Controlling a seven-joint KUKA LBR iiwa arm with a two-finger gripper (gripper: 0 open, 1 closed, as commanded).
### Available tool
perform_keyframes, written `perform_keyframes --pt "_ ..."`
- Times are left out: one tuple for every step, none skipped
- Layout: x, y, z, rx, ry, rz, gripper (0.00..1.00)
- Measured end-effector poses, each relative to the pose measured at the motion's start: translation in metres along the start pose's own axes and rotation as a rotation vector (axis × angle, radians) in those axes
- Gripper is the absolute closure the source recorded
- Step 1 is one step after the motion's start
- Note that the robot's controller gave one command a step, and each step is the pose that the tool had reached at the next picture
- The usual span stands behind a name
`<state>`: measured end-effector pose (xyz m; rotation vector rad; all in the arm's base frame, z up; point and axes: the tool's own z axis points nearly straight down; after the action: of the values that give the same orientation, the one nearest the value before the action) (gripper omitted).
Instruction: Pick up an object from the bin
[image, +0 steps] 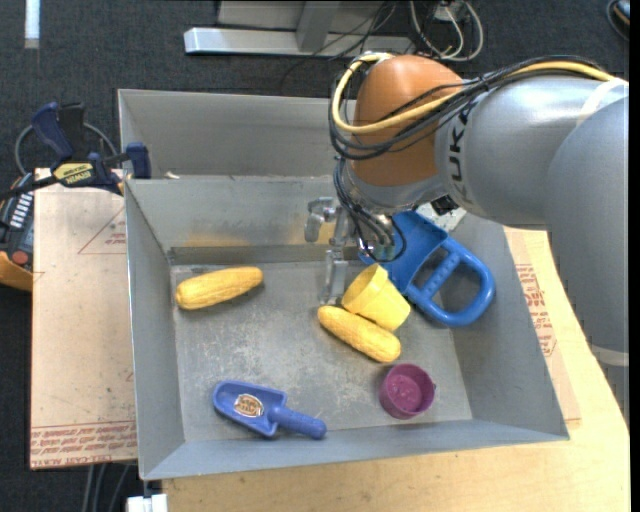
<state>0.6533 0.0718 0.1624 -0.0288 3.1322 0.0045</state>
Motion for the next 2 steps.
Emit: perform_keyframes --pt "-0.002 0.004 0.034 0.000 0.010 -0.117 0.00" --pt "0.001 0.008 0.090 -0.002 0.001 -0.043 0.00"
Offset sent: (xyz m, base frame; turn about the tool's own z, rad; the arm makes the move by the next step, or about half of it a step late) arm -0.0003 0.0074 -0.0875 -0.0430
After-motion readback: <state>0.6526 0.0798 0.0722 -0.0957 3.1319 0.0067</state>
